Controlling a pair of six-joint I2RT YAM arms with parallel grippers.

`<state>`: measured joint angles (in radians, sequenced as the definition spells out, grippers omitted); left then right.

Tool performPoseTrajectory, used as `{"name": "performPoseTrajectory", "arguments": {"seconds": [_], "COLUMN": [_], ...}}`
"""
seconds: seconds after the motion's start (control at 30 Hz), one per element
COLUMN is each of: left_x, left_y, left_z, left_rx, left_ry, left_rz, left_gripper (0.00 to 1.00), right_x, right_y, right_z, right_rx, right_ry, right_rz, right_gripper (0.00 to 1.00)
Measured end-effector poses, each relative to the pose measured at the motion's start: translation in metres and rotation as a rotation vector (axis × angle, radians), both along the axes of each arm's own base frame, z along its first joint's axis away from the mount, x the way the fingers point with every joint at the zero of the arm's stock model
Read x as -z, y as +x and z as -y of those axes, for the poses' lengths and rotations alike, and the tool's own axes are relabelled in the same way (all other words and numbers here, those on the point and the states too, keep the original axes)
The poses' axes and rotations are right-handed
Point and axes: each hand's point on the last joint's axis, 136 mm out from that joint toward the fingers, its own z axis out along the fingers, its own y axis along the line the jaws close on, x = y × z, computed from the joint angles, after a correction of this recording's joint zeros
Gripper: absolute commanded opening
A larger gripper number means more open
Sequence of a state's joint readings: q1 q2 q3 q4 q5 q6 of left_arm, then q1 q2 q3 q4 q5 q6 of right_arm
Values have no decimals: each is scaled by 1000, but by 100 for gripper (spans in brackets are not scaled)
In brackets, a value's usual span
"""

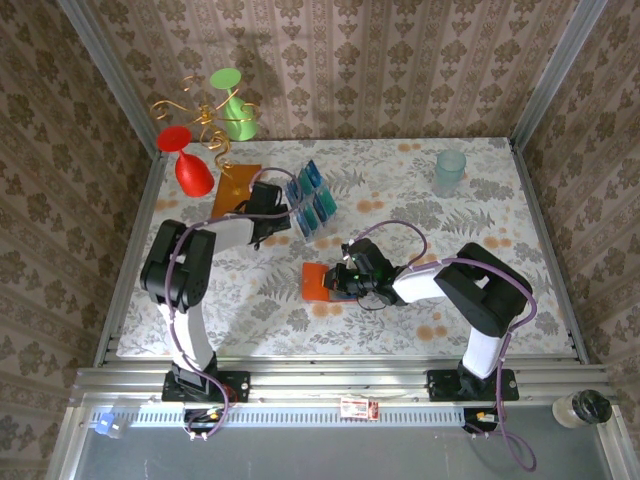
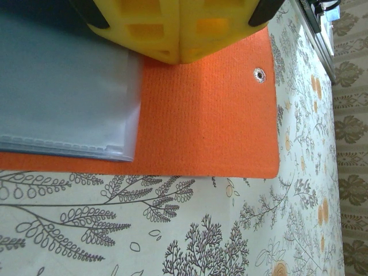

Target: Put the credit cards into the card holder

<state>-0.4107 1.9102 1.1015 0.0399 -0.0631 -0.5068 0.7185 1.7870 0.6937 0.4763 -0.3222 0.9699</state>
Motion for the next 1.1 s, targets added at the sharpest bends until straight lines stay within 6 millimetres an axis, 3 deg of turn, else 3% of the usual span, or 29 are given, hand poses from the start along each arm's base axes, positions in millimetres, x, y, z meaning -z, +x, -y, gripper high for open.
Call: {"name": "performPoseTrajectory", "arguments": {"seconds": [0.17,0.6,0.83,1.1], "left_x": [11,8,11,12], "left_y": [8,32,37,37], "left_z": [0,11,32,70], "left_rx": [6,23,55,116], "left_ry": [41,68,67,59], "left_rz": [-9,15,19,31], "left_gripper": [0,0,0,0], "right_x": [0,0,0,0], "right_y": [0,0,-1,0], "right_z": [0,0,0,0], "right_rx": [1,1,0,1], "right_ry": [1,1,1,-1], "right_rz": [-2,-2,-1,0], "right_gripper": [0,0,0,0]}}
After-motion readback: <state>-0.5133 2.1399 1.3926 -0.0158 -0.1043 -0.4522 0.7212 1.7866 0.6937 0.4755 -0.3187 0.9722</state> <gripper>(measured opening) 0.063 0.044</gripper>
